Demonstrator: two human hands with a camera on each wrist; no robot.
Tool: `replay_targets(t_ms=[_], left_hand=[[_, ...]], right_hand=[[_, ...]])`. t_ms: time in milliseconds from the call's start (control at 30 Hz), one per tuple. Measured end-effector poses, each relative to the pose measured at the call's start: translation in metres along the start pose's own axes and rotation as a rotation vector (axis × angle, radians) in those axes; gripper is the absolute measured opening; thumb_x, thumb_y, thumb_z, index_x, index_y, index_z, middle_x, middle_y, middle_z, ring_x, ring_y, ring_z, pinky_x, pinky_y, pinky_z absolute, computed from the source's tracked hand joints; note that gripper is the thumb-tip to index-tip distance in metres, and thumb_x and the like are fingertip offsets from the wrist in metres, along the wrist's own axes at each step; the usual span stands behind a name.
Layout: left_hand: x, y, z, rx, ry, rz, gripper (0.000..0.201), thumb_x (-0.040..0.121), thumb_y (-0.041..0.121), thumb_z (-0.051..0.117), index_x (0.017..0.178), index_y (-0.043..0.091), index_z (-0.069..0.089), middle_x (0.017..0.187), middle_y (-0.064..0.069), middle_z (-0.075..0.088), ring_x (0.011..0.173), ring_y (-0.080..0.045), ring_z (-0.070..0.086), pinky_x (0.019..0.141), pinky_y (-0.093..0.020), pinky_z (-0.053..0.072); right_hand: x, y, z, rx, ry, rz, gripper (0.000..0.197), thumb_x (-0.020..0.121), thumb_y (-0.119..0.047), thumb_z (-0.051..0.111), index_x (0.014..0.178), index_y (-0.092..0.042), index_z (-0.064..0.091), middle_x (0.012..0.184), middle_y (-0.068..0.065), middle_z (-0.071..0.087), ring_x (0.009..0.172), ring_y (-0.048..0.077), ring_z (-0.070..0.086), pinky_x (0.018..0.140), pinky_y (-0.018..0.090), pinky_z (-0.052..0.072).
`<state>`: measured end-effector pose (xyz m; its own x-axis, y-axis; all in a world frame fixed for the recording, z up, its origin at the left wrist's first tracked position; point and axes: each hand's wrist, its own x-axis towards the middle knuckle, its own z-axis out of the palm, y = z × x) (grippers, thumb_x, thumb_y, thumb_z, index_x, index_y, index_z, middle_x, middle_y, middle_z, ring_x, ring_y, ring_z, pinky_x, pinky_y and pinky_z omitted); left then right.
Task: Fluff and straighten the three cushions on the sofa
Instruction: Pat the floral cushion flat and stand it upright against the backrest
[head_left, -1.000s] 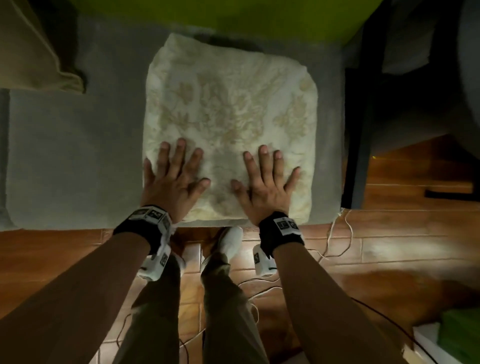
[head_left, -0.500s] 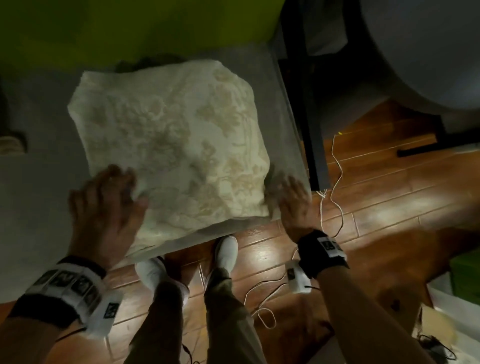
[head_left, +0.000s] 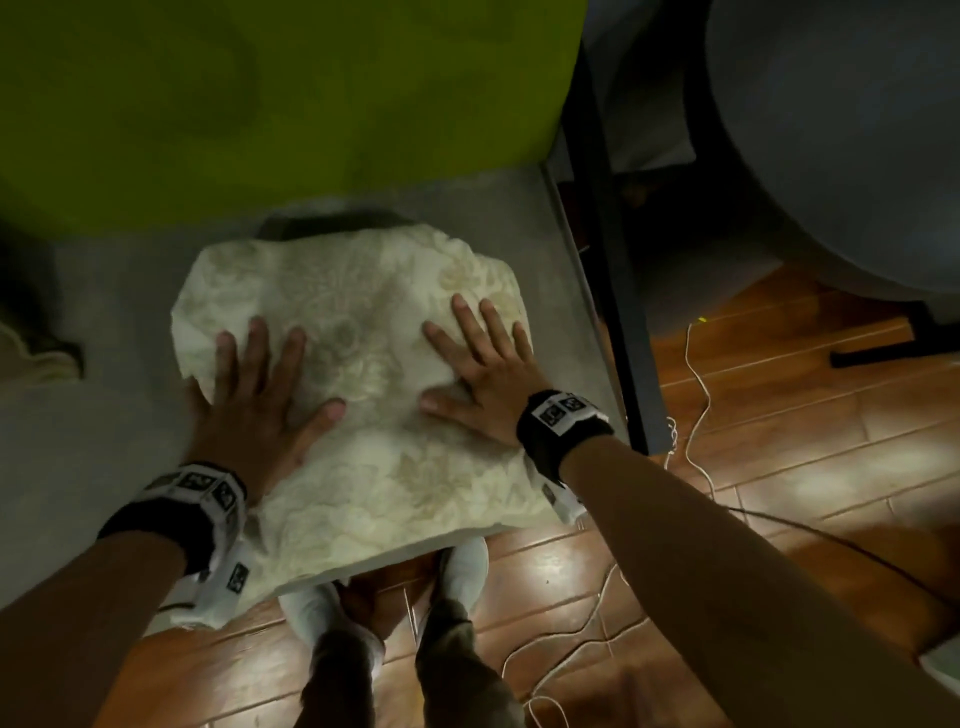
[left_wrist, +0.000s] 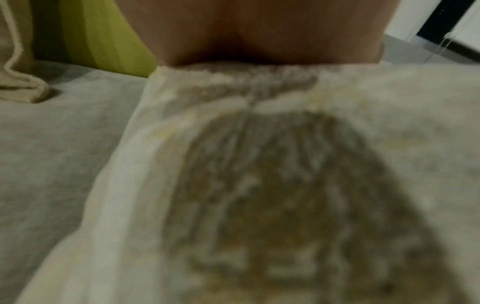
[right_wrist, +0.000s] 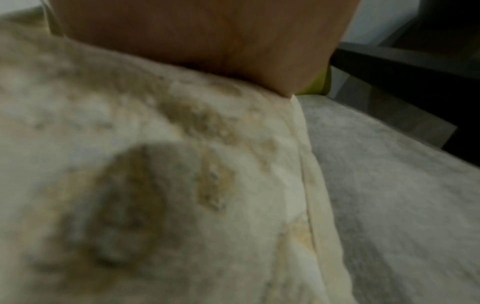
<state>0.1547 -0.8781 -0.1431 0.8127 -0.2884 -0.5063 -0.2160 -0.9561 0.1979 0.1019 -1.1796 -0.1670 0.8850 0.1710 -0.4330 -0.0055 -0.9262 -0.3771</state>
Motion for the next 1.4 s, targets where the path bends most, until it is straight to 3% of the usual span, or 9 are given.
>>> replay_targets(t_ms=[333,433,500,600,700,867,1133,1300,1400], left_hand=[[-0.01,-0.017,-0.009,-0.255,0.051,-0.038,0.077,0.091,0.078,0.019,0.153,0.049,-0.016,0.159,0.024,-0.03,0.149,-0.006,-0.025,0.124,-0.045,-0.001],[-0.011,-0.021,-0.038,-0.522,0.161,-0.128,0.069,0.097,0.065,0.031,0.157,0.032,0.023,0.165,0.003,0.021,0.152,-0.021,0.019,0.121,-0.044,0.023],[0.001,-0.03,-0.066,-0.479,0.256,-0.212,0.053,0.101,0.055,0.037,0.136,0.019,0.055,0.14,-0.017,0.056,0.13,-0.039,0.05,0.105,-0.046,0.039],[0.031,-0.055,-0.104,-0.448,0.376,-0.285,0.046,0.095,0.055,0.045,0.106,0.015,0.064,0.109,-0.021,0.07,0.105,-0.043,0.063,0.09,-0.046,0.047],[0.07,-0.081,-0.12,-0.537,0.404,-0.32,0.014,0.098,0.025,0.058,0.109,0.021,0.067,0.114,-0.017,0.07,0.105,-0.039,0.064,0.083,-0.031,0.049],[0.101,-0.075,-0.124,-0.931,0.078,-0.254,0.019,0.104,0.017,0.05,0.106,0.02,0.069,0.111,-0.01,0.065,0.086,-0.018,0.061,0.072,-0.027,0.048],[0.1,-0.072,-0.133,-0.685,-0.352,-0.122,0.015,0.1,0.032,0.056,0.104,0.028,0.071,0.108,-0.005,0.074,0.098,-0.025,0.068,0.092,-0.044,0.054],[0.087,-0.077,-0.143,-1.063,-0.445,-0.026,0.051,0.067,0.058,0.081,0.107,0.03,0.067,0.09,0.021,0.076,0.082,0.005,0.071,0.063,-0.009,0.052],[0.088,-0.077,-0.142,-0.927,-0.535,0.112,0.061,0.056,0.051,0.087,0.109,0.04,0.057,0.092,0.026,0.073,0.097,0.008,0.065,0.068,-0.003,0.047]], right_hand=[[-0.006,0.058,-0.027,-0.01,-0.197,0.084,0.102,0.072,-0.101,0.018,0.149,-0.053,-0.029,0.165,-0.016,-0.029,0.154,0.011,-0.02,0.125,0.054,-0.006],[-0.011,0.089,-0.05,0.12,-0.25,0.229,0.095,0.073,-0.101,0.016,0.156,-0.055,0.014,0.17,-0.007,0.016,0.154,0.021,0.021,0.123,0.054,0.02],[-0.007,0.094,-0.072,0.287,-0.137,0.334,0.063,0.083,-0.092,0.028,0.133,-0.06,0.049,0.151,0.002,0.051,0.134,0.026,0.052,0.11,0.048,0.042],[0.018,0.079,-0.112,0.279,0.172,0.299,0.038,0.104,-0.053,0.044,0.124,-0.032,0.067,0.127,0.009,0.065,0.116,0.03,0.062,0.093,0.034,0.048],[0.056,0.045,-0.145,0.385,0.348,0.242,0.032,0.107,-0.034,0.048,0.128,-0.021,0.068,0.129,0.006,0.068,0.12,0.026,0.061,0.095,0.027,0.045],[0.1,0.022,-0.148,0.574,-0.034,0.374,0.021,0.099,-0.027,0.058,0.087,-0.019,0.074,0.095,0.009,0.072,0.096,0.032,0.067,0.096,0.052,0.053],[0.098,-0.008,-0.157,0.054,-0.41,0.408,0.038,0.107,-0.017,0.042,0.14,-0.017,0.06,0.145,0.008,0.057,0.129,0.031,0.054,0.108,0.039,0.042],[0.095,-0.008,-0.148,0.045,-0.468,0.429,0.037,0.108,-0.014,0.042,0.14,-0.007,0.059,0.142,0.01,0.059,0.128,0.029,0.057,0.107,0.032,0.041],[0.098,-0.009,-0.145,-0.099,-0.537,0.427,0.039,0.107,-0.022,0.038,0.138,-0.013,0.061,0.137,0.012,0.062,0.121,0.034,0.057,0.101,0.039,0.045]])
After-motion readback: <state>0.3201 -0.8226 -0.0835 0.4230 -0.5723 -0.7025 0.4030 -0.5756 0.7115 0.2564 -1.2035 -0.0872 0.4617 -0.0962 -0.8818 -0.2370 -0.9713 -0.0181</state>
